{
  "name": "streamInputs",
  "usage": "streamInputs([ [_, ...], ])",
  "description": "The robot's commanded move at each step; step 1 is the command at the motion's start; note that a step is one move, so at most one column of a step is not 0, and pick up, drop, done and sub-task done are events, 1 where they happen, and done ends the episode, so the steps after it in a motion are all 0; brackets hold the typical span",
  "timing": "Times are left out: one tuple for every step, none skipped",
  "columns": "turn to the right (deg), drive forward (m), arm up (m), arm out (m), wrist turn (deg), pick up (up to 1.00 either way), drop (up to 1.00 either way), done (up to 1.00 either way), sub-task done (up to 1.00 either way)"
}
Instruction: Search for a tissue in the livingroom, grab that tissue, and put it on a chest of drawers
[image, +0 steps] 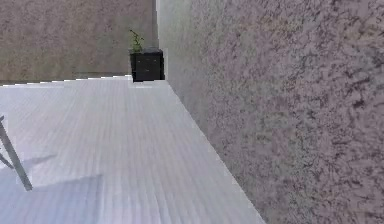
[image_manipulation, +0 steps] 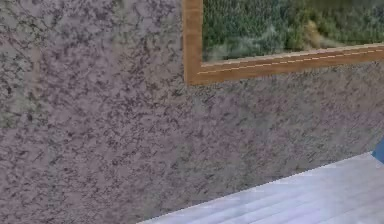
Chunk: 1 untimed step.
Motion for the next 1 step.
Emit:
streamInputs([
  [-15.0, 0.0, 0.0, 0.0, 0.0, 0.0, 0.0, 0.0, 0.0],
])
